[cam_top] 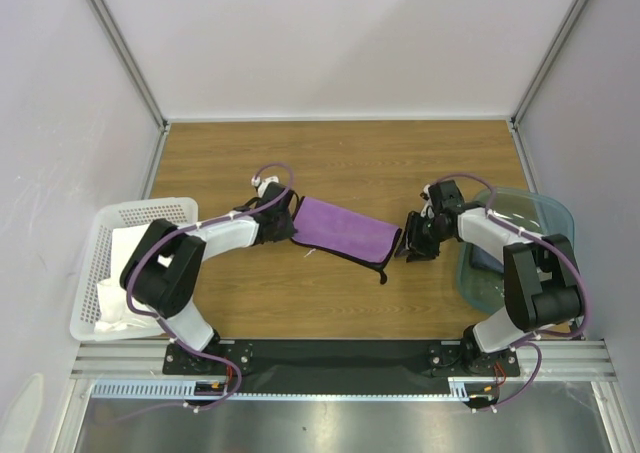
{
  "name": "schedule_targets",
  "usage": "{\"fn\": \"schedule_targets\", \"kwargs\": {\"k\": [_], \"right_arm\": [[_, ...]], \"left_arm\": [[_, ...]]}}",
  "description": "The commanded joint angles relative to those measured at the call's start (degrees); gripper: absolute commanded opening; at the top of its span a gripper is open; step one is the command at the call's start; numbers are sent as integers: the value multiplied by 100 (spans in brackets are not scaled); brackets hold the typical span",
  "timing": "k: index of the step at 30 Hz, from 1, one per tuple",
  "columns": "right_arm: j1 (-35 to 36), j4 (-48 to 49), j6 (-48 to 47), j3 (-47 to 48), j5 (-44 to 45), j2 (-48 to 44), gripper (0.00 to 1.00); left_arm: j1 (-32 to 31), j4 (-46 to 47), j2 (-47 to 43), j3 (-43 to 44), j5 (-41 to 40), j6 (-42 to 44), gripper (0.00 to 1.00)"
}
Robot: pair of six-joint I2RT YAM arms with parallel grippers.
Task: Fold and stack the towels
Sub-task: Fold the towel
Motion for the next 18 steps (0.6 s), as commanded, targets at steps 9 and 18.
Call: {"fn": "schedule_targets", "kwargs": {"k": [9,18], "right_arm": [[50,-302,-90,147,-92,-582,48],[216,823,840,-476,101,-1093,49]], "left_arm": [[-245,-634,-317,517,-740,431,44],[-254,-583,-1293,790,-1067,1019,59]]}}
